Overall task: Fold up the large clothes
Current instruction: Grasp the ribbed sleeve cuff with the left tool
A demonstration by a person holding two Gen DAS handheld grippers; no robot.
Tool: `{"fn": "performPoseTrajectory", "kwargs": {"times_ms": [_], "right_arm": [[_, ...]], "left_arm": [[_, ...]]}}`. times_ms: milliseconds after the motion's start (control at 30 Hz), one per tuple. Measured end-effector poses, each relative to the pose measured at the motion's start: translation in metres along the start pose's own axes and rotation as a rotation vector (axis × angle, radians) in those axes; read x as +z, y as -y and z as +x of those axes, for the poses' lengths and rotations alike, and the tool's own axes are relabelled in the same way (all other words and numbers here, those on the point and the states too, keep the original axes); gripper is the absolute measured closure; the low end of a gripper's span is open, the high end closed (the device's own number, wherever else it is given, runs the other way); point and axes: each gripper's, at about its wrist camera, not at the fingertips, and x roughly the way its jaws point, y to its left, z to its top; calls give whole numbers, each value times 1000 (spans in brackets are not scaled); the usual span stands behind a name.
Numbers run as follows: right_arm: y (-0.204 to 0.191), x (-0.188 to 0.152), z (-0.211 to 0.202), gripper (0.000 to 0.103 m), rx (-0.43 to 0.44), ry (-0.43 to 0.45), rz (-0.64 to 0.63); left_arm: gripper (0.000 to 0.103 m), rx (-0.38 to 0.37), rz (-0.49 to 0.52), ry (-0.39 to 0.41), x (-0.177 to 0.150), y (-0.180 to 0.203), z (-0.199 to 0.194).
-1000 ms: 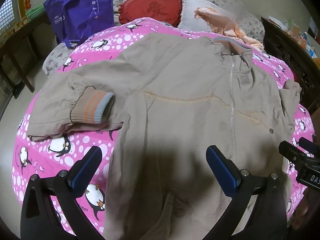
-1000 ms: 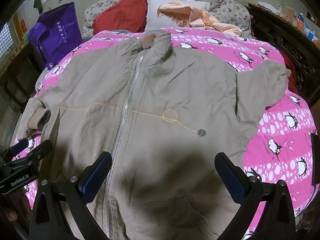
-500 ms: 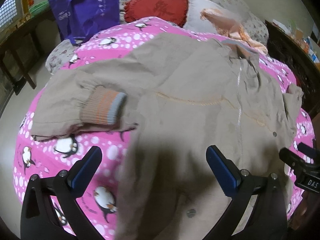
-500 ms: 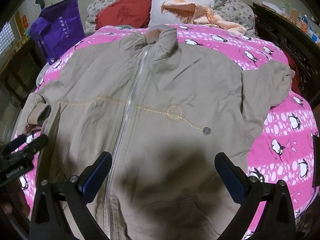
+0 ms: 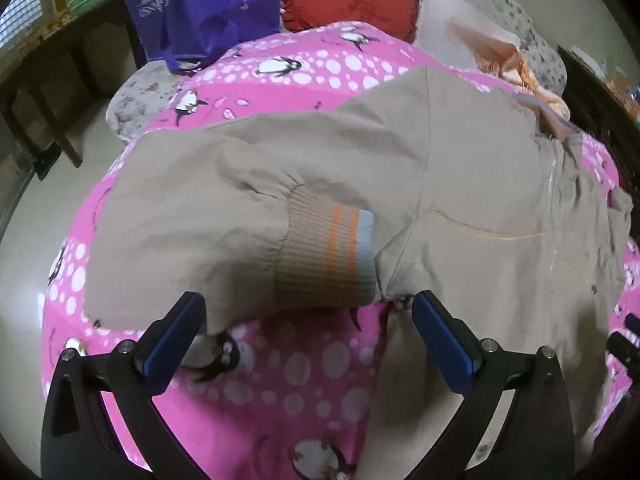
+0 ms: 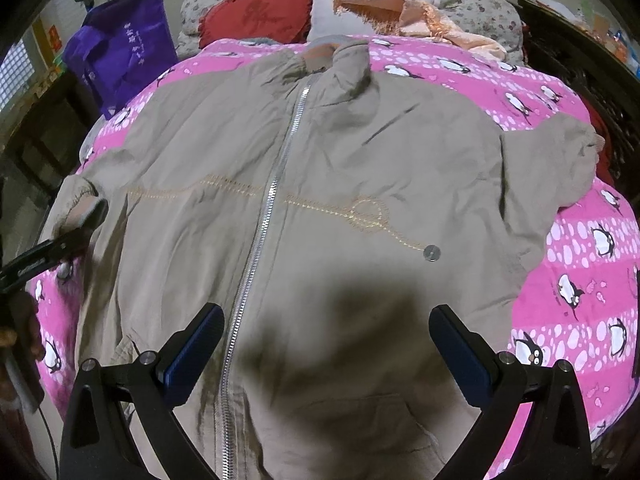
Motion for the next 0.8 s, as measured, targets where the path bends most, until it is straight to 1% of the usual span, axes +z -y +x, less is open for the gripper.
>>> {"fn": "performPoseTrajectory", "kwargs": {"times_ms": [33, 67, 100, 133, 167, 200, 233, 267, 300, 333, 400, 500, 567, 667, 700, 800], "right_arm": [[-1, 0, 0, 0, -2, -2, -6], [-1, 1, 1, 0, -5, -3, -10], [-1, 1, 1, 0, -9, -1, -14], [0, 2, 1, 0, -12, 1, -13], [1, 2, 1, 0, -13, 2, -12], [2, 2, 1, 0, -15, 4, -9], [4, 2, 2, 0, -15, 3, -5], [5, 3, 3, 0, -15, -1, -1], [7, 3, 5, 0, -13, -4, 3], [8, 2, 6, 0, -11, -7, 7], [11, 2, 6, 0, -6, -10, 14], [18, 1, 5, 0, -6, -1, 29], [24, 1, 3, 0, -5, 5, 46], [35, 1, 0, 0, -1, 14, 77], [40, 0, -2, 0, -1, 19, 89], [54, -1, -8, 0, -7, 33, 119]], "left_arm": [[2, 14, 11, -2, 1, 0, 4], [12, 25, 13, -2, 2, -1, 8], [18, 28, 5, 0, 3, -4, 9], [30, 21, -7, -1, 5, -10, 10], [38, 2, -19, -2, 6, -13, 11], [43, -20, -31, -1, 7, -16, 9], [53, -16, -35, 10, 7, -18, 5], [74, -1, -30, 21, 8, -18, 1], [83, 13, -23, 32, 9, -18, -4], [86, 13, -25, 41, 10, -18, -11], [88, -29, -37, 67, 16, -20, -30], [89, -80, -8, 125, 29, -9, -64], [91, -129, 11, 161, 39, 2, -86], [92, -210, 51, 203, 54, 32, -110], [92, -248, 65, 212, 60, 47, -117], [93, -354, 101, 209, 71, 90, -125]]}}
